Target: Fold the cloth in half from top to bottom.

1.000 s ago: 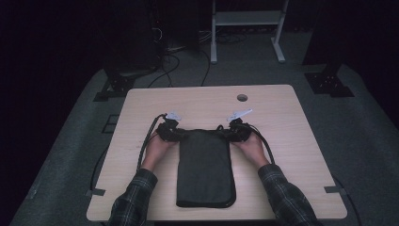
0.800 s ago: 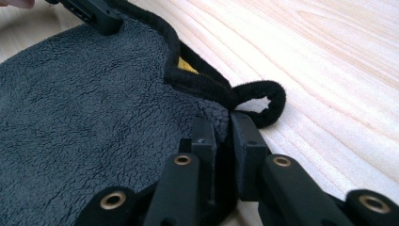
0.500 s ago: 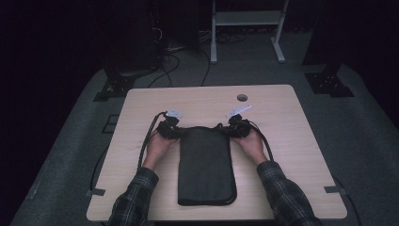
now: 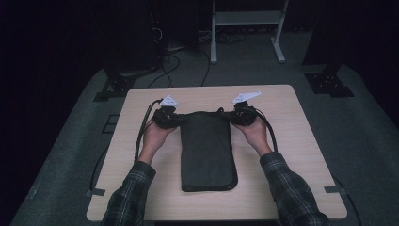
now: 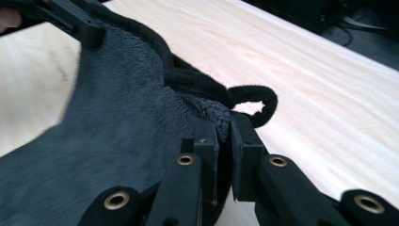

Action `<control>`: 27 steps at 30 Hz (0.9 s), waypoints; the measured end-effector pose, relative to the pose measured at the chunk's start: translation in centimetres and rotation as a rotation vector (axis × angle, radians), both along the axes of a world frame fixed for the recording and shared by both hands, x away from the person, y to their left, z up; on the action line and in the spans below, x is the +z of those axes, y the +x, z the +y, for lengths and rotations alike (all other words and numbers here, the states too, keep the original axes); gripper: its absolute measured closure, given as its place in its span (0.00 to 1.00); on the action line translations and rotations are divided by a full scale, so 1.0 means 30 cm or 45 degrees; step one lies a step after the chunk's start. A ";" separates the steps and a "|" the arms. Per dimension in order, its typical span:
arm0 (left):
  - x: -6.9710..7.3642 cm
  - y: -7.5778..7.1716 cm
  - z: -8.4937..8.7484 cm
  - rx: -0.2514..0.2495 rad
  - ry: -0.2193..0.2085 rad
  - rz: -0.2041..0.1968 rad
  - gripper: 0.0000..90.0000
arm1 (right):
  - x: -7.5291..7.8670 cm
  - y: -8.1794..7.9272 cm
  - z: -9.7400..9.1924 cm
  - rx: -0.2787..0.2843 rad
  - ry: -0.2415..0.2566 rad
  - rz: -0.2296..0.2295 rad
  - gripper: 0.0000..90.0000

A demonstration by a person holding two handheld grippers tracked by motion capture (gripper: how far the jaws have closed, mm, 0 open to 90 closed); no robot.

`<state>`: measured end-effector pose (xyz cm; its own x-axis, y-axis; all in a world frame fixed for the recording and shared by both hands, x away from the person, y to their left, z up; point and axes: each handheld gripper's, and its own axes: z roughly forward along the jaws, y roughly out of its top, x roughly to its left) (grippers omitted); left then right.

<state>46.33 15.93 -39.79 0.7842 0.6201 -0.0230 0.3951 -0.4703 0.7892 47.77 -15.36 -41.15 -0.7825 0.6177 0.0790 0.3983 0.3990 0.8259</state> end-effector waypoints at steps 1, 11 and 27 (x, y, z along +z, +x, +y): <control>-0.003 -0.010 0.004 -0.009 -0.015 0.009 0.88 | -0.003 -0.012 -0.004 0.007 0.006 -0.001 0.92; -0.034 -0.126 0.036 -0.067 -0.178 0.121 0.88 | -0.026 -0.135 -0.037 0.102 0.057 0.021 0.91; -0.059 -0.326 0.043 -0.162 -0.140 0.106 0.88 | -0.045 -0.306 -0.051 0.205 0.034 0.040 0.91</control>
<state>36.56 17.21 -41.55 0.8487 0.5062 -0.1531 0.4040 -0.4336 0.8055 38.59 -16.89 -42.50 -0.8682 0.4817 0.1196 0.3565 0.4376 0.8255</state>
